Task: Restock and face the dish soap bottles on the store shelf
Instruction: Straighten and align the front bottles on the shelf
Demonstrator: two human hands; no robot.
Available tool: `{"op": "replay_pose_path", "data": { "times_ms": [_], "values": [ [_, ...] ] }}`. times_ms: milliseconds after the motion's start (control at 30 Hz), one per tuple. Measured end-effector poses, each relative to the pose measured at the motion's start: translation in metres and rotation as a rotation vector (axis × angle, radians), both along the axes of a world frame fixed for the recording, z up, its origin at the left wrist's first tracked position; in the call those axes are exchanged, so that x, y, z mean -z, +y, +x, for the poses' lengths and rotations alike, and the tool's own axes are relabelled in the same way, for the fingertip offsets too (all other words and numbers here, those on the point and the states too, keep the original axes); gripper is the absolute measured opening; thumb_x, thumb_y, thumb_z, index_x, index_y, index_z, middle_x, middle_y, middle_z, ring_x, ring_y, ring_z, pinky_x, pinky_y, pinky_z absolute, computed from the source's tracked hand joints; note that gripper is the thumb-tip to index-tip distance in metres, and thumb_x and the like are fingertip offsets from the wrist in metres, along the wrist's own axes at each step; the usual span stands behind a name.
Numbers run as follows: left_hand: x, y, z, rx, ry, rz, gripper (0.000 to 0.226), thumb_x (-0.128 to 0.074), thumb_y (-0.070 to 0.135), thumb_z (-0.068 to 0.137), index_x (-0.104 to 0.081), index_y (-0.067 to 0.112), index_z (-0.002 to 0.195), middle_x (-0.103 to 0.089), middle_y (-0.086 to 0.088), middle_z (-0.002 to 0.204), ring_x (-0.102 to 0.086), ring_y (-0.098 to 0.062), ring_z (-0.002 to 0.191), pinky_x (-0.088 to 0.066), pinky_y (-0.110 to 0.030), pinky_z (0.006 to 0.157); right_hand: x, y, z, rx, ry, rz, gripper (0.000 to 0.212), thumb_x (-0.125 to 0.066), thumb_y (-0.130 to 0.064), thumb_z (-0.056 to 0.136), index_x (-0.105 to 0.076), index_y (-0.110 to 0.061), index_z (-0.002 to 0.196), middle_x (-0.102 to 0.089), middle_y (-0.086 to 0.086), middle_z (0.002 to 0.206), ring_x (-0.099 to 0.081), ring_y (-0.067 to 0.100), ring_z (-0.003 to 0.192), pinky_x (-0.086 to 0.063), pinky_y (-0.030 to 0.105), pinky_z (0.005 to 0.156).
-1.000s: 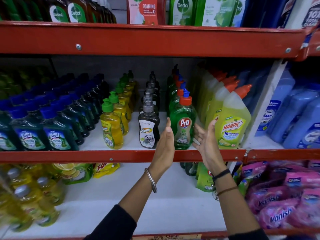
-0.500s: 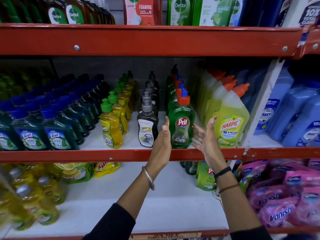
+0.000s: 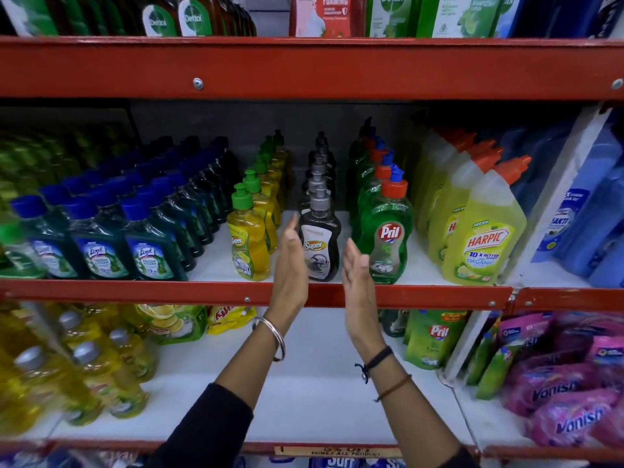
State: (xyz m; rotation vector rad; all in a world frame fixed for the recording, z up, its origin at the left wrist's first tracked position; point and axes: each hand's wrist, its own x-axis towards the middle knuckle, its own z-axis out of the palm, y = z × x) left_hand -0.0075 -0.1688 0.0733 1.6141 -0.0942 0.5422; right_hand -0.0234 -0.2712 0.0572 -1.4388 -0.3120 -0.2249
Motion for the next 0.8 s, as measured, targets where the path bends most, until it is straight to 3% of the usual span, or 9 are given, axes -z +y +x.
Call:
{"op": "replay_pose_path", "data": {
  "times_ms": [133, 267, 333, 433, 567, 700, 800],
  "values": [
    [-0.007, 0.012, -0.003, 0.12, 0.087, 0.013, 0.073, -0.013, 0.102, 0.056, -0.031, 0.073, 0.121, -0.039, 0.008, 0.152, -0.041, -0.014, 0.137, -0.037, -0.047, 0.111, -0.011, 0.009, 0.014, -0.008, 0.068, 0.021, 0.103, -0.022, -0.092, 0.063, -0.03, -0.029, 0.144, -0.032, -0.008, 0.153, -0.029, 0.004, 0.14, -0.019, 0.037, 0.12],
    [-0.006, 0.02, -0.007, 0.145, 0.073, 0.015, 0.072, -0.011, 0.101, 0.056, -0.035, 0.075, 0.118, -0.039, 0.009, 0.152, -0.039, -0.013, 0.139, -0.034, -0.049, 0.114, -0.017, 0.008, 0.016, -0.064, 0.109, 0.116, 0.096, -0.021, -0.086, 0.069, -0.037, -0.025, 0.141, -0.041, -0.015, 0.138, -0.037, 0.0, 0.13, -0.028, 0.026, 0.113],
    [-0.005, 0.023, -0.007, 0.153, 0.083, 0.033, 0.074, -0.01, 0.101, 0.056, -0.034, 0.074, 0.121, -0.036, 0.01, 0.154, -0.035, -0.014, 0.141, -0.031, -0.053, 0.116, -0.018, 0.007, 0.016, -0.071, 0.114, 0.139, 0.098, -0.021, -0.087, 0.068, -0.039, -0.023, 0.141, -0.043, -0.012, 0.142, -0.039, 0.001, 0.13, -0.03, 0.021, 0.109],
    [-0.004, 0.026, -0.008, 0.16, 0.102, 0.04, 0.08, -0.008, 0.102, 0.056, -0.034, 0.072, 0.124, -0.033, 0.012, 0.155, -0.033, -0.014, 0.142, -0.03, -0.056, 0.116, -0.019, 0.008, 0.016, -0.064, 0.118, 0.154, 0.088, -0.013, -0.076, 0.078, -0.039, -0.019, 0.14, -0.039, 0.002, 0.151, -0.036, 0.009, 0.136, -0.028, 0.024, 0.109],
    [-0.004, 0.028, -0.009, 0.156, 0.119, 0.032, 0.076, -0.007, 0.103, 0.052, -0.035, 0.077, 0.118, -0.034, 0.009, 0.155, -0.033, -0.018, 0.143, -0.03, -0.058, 0.115, -0.022, 0.008, 0.014, -0.066, 0.113, 0.142, 0.089, -0.016, -0.071, 0.072, -0.042, -0.018, 0.139, -0.044, 0.004, 0.147, -0.042, 0.006, 0.127, -0.036, 0.013, 0.093],
    [-0.002, 0.028, -0.01, 0.157, 0.106, 0.05, 0.07, -0.008, 0.1, 0.058, -0.034, 0.077, 0.119, -0.031, 0.013, 0.155, -0.029, -0.016, 0.145, -0.027, -0.058, 0.116, -0.021, 0.011, 0.013, -0.056, 0.095, 0.137, 0.097, -0.018, -0.083, 0.069, -0.043, -0.019, 0.138, -0.049, -0.004, 0.141, -0.045, 0.007, 0.129, -0.04, 0.008, 0.087],
    [-0.003, 0.028, -0.011, 0.165, 0.098, 0.064, 0.069, -0.009, 0.1, 0.06, -0.032, 0.076, 0.121, -0.026, 0.025, 0.151, -0.026, -0.016, 0.146, -0.025, -0.057, 0.117, -0.021, 0.014, 0.014, -0.023, 0.09, 0.145, 0.108, -0.023, -0.093, 0.06, -0.046, -0.021, 0.137, -0.051, -0.008, 0.137, -0.045, 0.005, 0.128, -0.037, 0.01, 0.093]
  ]
}}
